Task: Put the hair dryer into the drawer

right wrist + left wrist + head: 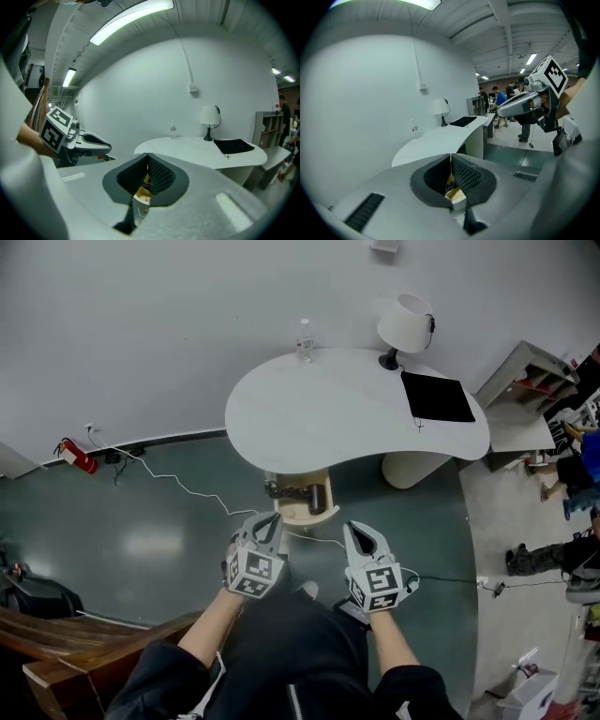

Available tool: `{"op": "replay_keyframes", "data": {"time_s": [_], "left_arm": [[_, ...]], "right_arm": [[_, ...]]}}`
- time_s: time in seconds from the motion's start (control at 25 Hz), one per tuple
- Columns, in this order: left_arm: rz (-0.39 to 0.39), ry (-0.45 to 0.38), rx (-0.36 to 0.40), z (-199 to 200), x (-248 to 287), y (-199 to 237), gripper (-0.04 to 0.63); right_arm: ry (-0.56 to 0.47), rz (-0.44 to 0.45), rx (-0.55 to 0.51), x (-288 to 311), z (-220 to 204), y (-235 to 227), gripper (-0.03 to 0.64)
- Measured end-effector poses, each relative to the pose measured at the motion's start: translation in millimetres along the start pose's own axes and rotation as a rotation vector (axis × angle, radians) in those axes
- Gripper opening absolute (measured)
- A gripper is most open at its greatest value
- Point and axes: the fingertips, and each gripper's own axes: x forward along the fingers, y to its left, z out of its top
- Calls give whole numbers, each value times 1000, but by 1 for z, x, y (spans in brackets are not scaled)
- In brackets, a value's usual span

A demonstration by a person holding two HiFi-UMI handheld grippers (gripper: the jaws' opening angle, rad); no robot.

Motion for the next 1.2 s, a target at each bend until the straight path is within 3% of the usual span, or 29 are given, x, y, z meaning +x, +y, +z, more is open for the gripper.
{"op": "replay_keyframes", "data": {"time_s": [1.2], "left_arm": [[-55, 30, 22, -4, 12, -19, 14]], "right_arm": [[31, -14, 34, 3, -9, -9, 3]]}}
